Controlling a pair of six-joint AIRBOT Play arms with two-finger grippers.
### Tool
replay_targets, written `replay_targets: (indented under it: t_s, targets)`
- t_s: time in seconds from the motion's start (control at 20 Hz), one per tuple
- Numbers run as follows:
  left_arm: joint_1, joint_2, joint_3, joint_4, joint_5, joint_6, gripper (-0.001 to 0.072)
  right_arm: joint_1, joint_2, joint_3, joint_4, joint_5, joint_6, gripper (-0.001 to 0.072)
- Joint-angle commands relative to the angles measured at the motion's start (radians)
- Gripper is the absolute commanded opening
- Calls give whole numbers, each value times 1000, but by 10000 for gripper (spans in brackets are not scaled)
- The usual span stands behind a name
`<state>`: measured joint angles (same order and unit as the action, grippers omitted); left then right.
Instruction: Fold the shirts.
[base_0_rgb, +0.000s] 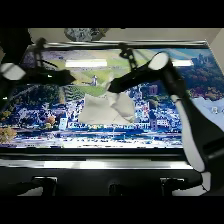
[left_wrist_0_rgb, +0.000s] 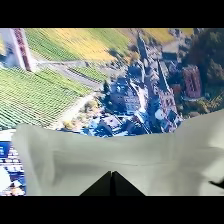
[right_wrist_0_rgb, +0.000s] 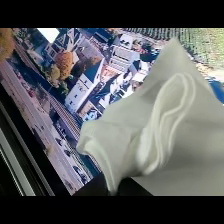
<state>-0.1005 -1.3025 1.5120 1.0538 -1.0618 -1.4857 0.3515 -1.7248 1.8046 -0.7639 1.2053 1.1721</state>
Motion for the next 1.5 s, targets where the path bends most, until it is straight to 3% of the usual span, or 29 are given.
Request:
replay_targets:
  t_s: [0.0, 0.05, 0.1, 0.15, 0.3, 0.5, 0.55, 0.6, 0.65, 0.8, 0.95, 1.1, 1.2, 1.25, 1.3, 1.45]
  targets:
    - [85, 166, 1, 80, -58, -14, 29, 112, -185, 1, 199, -192, 29, 66]
    - [84, 195, 1, 80, -58, -14, 29, 129, -227, 1, 267, -228, 28, 289]
    - [80, 216, 1, 81, -60, -14, 29, 135, -254, 1, 333, -243, 13, 580]
    - [80, 231, 1, 81, -66, -15, 29, 131, -265, 1, 374, -230, -31, 648]
    - [80, 240, 1, 105, -86, -3, 29, 48, -224, 1, 238, -70, -50, 648]
    - [80, 235, -6, 196, -80, -3, 29, -172, -93, 0, -308, 319, -10, 648]
    - [80, 235, -13, 217, -82, -3, 29, -227, -76, -2, -416, 380, 11, 644]
    - [80, 235, -25, 222, -83, -4, 29, -283, -67, -24, -467, 414, 55, 596]
    - [80, 235, -38, 221, -83, -4, 29, -319, -62, -71, -459, 393, 93, 592]
    - [79, 235, -80, 211, -83, -7, 30, -333, -65, -284, -269, 199, 92, 589]
    - [80, 235, -99, 207, -83, -6, 30, -334, -105, -413, 77, -15, 0, 589]
    - [80, 236, -99, 207, -74, -6, 30, -328, -163, -415, 127, 50, -5, 537]
    - [80, 236, -99, 207, -53, -7, 29, -314, -170, -415, 129, 56, -29, 461]
    - [80, 236, -99, 206, -44, -7, 30, -303, -170, -414, 138, 46, -40, 360]
    - [80, 236, -99, 206, -38, -7, 30, -297, -170, -414, 166, 24, -66, 61]
    - [80, 236, -99, 207, -39, -7, 30, -327, -139, -346, 209, 80, -175, 42]
